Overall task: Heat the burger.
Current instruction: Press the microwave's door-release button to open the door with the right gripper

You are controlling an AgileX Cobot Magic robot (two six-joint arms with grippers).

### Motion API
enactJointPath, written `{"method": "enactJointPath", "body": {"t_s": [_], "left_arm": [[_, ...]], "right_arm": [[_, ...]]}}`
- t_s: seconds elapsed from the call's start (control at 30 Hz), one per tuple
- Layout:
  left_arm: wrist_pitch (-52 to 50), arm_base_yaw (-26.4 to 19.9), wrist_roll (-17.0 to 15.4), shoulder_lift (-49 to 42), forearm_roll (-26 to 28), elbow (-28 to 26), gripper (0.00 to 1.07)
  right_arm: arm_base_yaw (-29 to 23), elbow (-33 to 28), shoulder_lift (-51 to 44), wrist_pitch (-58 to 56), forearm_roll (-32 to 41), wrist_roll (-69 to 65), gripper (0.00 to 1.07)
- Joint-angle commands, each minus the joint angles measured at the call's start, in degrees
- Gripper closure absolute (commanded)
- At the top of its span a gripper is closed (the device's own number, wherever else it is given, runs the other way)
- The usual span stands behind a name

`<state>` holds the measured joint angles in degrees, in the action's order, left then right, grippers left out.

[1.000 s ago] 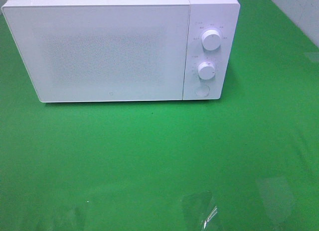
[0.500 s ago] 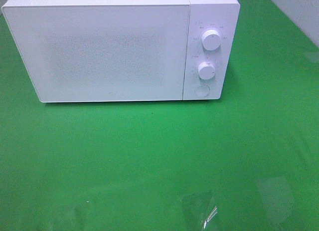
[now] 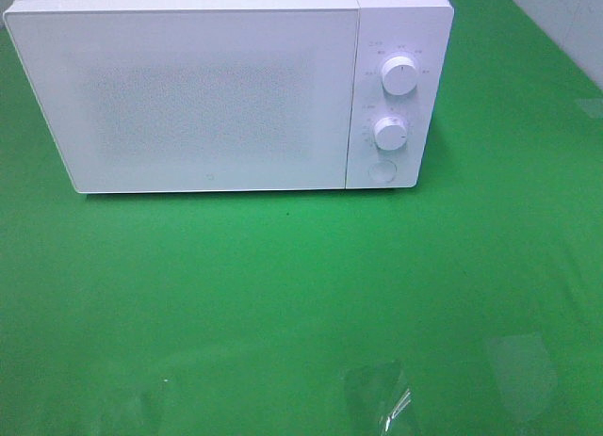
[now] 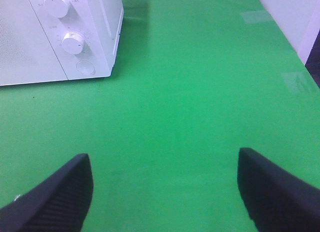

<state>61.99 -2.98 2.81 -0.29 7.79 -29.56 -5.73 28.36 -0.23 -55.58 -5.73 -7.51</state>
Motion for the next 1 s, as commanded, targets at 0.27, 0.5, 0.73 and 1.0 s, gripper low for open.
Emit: {"method": "enactJointPath", "body": {"t_s": [0.27,0.5,0.73,1.0], "left_arm": [[-0.69,0.00,-0.06,-0.86,0.11,0.06,0.07],[-0.69,0.00,-0.06,-0.86,0.11,0.06,0.07],[-0.69,0.00,-0.06,-0.86,0.11,0.06,0.07],[-0.69,0.00,-0.06,-0.86,0.11,0.06,0.07]], "right_arm": [[0.29,-0.17,-1.55,0.63,0.17,0.57,0.31],[0.29,-0.17,-1.49,0.63,0.17,0.52,0.31],[0.29,0.80,-0.74,1.72,0.06,2.92,0.31],[0.29,1.66,8.71,10.14,0.00,3.09,0.31]]}}
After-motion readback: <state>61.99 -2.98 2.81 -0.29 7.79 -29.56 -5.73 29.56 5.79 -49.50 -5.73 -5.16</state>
